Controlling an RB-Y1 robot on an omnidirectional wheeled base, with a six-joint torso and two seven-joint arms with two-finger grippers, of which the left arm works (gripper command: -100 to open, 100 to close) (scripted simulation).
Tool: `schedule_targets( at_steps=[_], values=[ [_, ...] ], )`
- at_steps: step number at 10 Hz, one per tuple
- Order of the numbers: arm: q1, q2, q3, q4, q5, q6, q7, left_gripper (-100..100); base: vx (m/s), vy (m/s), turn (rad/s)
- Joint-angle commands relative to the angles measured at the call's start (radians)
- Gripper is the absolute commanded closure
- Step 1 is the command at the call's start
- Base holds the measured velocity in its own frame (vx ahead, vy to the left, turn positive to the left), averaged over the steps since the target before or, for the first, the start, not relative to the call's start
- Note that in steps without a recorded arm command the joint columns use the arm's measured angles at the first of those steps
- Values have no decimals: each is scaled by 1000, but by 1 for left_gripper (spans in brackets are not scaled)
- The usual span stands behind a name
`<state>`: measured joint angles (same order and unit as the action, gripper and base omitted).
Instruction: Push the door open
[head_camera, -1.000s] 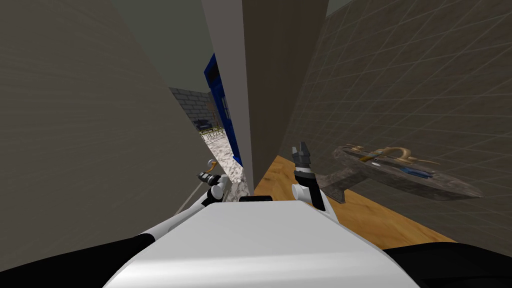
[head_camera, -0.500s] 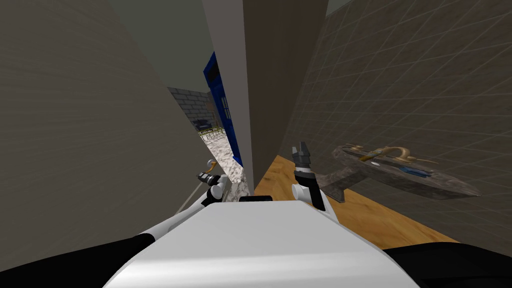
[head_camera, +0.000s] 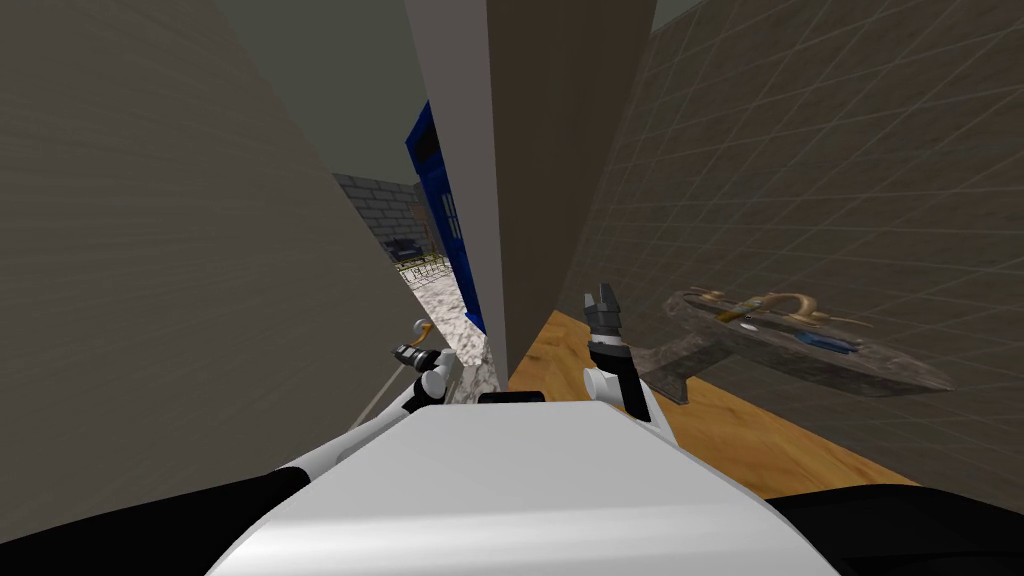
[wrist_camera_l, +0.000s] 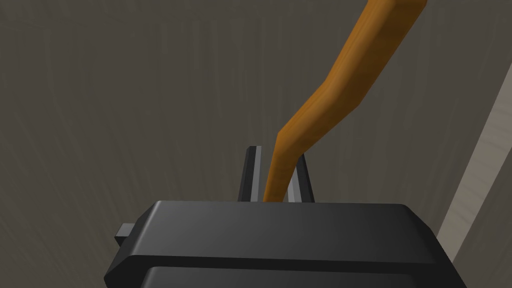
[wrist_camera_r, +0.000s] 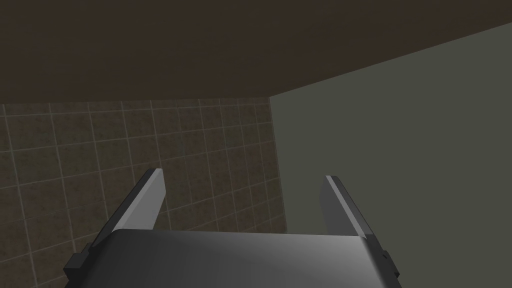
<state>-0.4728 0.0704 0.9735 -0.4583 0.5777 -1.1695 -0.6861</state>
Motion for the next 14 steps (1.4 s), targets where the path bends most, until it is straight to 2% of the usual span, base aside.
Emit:
schedule_targets(
  at_steps=[1, 4, 5, 6, 8, 9, 11, 12, 13, 14],
  values=[
    [-4, 16, 3, 13, 1, -19, 3, 100, -2, 9, -24],
    [-4, 16, 3, 13, 1, -19, 3, 100, 1, 6, 14],
    [-16, 2, 26, 19, 8, -31, -16, 100, -12, 58, -155],
    [-22, -1, 45, 23, 14, -51, -26, 100, -17, 81, -232],
    [-22, -1, 45, 23, 14, -51, -26, 100, -6, 25, -73],
    [-30, -5, 68, 28, 21, -75, -39, 100, -7, 34, -96],
    [-39, -12, 94, 34, 29, -102, -53, 100, -12, 58, -164],
    [-39, -12, 94, 34, 29, -102, -53, 100, -5, 23, -65],
    [-44, -17, 108, 37, 33, -117, -61, 100, -6, 30, -85],
    [-44, -17, 108, 37, 33, -117, -61, 100, -5, 21, -59]
  ],
)
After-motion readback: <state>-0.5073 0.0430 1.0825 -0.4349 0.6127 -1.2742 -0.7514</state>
